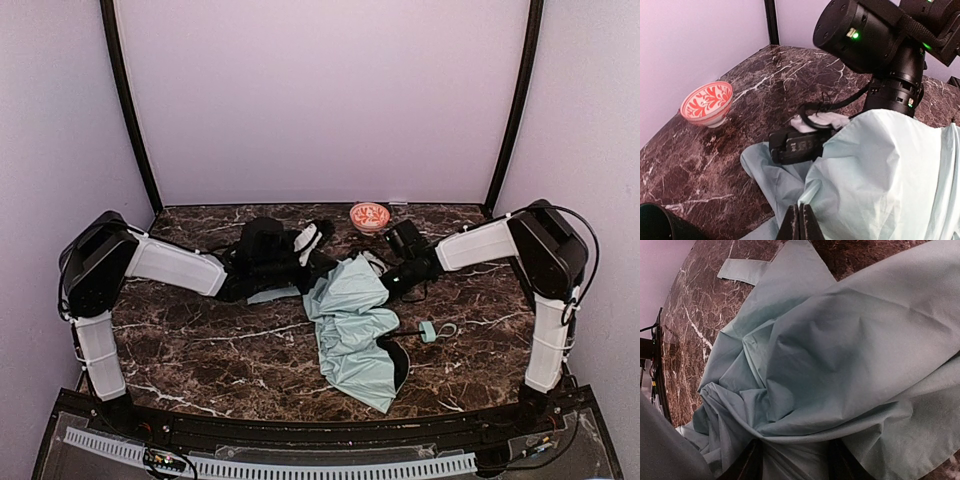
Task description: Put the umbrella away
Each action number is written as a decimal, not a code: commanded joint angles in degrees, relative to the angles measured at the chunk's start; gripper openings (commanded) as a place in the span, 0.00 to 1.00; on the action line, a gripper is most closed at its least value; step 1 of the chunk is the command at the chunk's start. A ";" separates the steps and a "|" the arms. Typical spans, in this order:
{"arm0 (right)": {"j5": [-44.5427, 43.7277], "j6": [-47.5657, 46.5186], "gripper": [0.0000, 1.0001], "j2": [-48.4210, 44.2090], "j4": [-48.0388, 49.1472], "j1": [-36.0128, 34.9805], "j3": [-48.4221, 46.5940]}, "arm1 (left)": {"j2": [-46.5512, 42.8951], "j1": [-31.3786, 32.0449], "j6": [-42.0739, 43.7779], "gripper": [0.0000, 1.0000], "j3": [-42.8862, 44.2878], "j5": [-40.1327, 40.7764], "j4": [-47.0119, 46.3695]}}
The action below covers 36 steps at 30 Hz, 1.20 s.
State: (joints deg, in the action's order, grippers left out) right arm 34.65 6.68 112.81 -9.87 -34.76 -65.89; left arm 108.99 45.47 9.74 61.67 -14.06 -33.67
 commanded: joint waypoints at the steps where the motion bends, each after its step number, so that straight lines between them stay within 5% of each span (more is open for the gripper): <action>1: 1.56 3.14 0.45 0.50 -1.29 0.46 0.77 | 0.77 -0.69 -3.81 0.00 0.92 -1.88 3.77; 4: 1.89 3.51 0.45 0.74 -1.62 0.72 0.24 | -0.19 -0.76 -5.20 0.00 0.05 -0.07 2.84; 10: -2.96 5.95 0.46 -3.73 -0.14 1.54 -0.55 | 8.86 -1.73 2.48 0.00 10.13 6.01 17.76; 19: -19.16 5.01 0.69 -17.95 -1.06 4.69 -0.78 | 11.26 0.88 10.48 0.00 9.75 6.23 20.35; 23: -18.05 -4.70 0.73 -26.33 -1.93 3.89 3.20 | 13.51 0.85 10.66 0.00 11.04 9.63 20.82; 30: -14.61 -36.42 0.79 -41.94 -2.16 -7.94 18.33 | 13.69 0.20 11.16 0.00 11.17 9.06 19.79; 36: -20.50 -45.63 0.92 -39.99 -1.58 -14.78 19.36 | 13.71 0.14 11.10 0.00 11.27 7.26 19.23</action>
State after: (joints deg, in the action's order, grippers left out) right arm 18.09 -28.12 69.82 -12.25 -48.07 -45.71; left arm 122.06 46.09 20.38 72.25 -6.39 -15.97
